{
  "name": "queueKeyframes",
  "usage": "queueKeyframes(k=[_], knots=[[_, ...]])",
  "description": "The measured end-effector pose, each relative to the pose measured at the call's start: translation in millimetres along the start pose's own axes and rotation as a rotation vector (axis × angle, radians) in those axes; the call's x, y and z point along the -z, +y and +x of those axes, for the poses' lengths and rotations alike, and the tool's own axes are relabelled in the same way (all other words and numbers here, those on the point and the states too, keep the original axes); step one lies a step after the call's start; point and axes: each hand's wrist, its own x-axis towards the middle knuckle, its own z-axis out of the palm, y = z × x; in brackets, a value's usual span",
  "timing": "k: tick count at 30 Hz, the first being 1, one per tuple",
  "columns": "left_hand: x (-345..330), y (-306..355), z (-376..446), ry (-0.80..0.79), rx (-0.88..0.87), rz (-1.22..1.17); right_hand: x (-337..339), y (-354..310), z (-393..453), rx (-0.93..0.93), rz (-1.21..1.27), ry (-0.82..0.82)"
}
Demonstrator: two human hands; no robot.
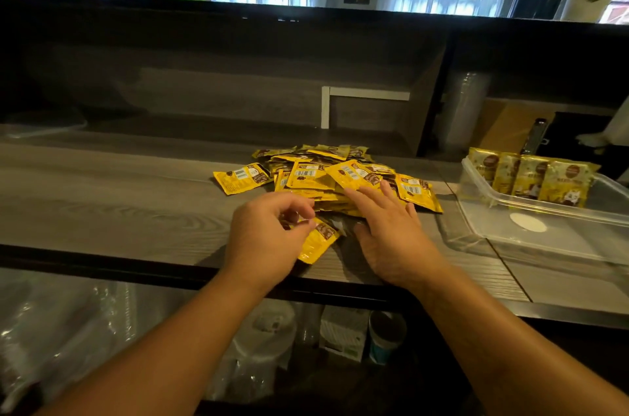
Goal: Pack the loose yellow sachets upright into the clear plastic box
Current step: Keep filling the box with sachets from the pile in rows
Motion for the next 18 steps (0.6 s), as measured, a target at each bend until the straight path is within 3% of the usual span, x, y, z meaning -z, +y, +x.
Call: queueKeyframes(k=[3,7,9,12,15,18], knots=[[1,-4,4,0.092,0.221,-0.233,-1,-1,-4,-0.013,-0.013,0.114],[6,-8,7,0.073,0.255,-0.556,-1,2,-5,-0.041,-0.055,0.228],[7,-8,6,0.026,0.224,-0.506,-2,4,-3,-0.021,-0.077,0.290],[4,-7,7,0.089,0.285,-0.402,-4,8,-1,0.009,-0.025,0.422],[5,-3,10,0.169,0.421,-0.522,-2,11,-2,-0.035,0.161,0.583],[5,0,11,0.218,0.444,-0.554,7,12,-6,-0.108,0.388,0.708]])
